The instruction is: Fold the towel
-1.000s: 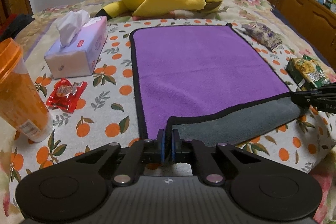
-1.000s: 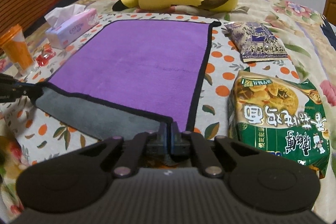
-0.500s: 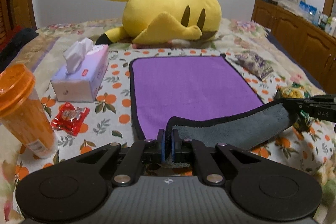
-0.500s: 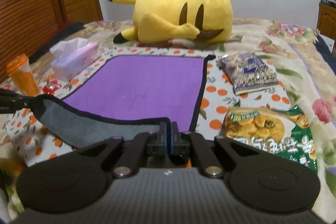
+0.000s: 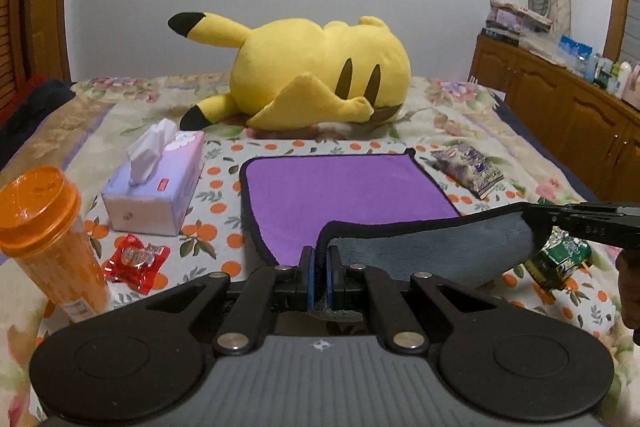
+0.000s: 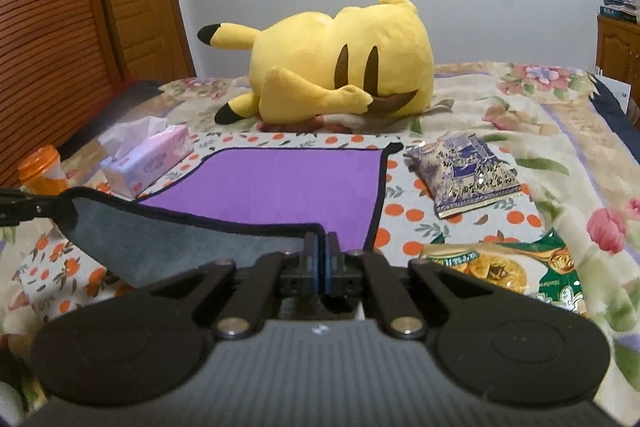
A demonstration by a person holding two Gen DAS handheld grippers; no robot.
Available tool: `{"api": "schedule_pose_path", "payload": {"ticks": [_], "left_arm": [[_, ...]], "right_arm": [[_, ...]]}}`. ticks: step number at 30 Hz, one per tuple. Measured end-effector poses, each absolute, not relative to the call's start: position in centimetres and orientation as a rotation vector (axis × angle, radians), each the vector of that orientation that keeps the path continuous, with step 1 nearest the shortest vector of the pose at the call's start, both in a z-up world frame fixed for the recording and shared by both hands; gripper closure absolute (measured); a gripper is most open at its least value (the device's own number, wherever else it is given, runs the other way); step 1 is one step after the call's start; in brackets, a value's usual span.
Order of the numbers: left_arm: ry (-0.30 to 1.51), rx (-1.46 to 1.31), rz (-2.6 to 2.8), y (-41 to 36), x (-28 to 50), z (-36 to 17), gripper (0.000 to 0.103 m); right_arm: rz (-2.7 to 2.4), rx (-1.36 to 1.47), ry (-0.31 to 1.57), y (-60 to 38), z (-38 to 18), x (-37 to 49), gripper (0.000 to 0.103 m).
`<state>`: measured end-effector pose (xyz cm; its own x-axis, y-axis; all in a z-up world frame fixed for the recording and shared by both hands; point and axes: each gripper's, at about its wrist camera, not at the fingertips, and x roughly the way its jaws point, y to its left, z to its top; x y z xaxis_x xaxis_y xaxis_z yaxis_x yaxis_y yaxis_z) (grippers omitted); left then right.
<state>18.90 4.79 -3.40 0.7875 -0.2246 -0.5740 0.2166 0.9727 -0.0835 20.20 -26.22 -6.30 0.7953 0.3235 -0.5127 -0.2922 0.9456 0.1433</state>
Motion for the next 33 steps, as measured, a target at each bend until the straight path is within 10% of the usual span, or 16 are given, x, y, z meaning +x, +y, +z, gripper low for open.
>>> {"api": "schedule_pose_path", "payload": {"ticks": [33], "left_arm": [[0.531, 0.057, -0.253, 3.6, 23.8, -1.0, 0.097]], "right_arm": [[0.332, 0.014, 0.456, -25.2, -4.1, 24.6, 0.099]]}}
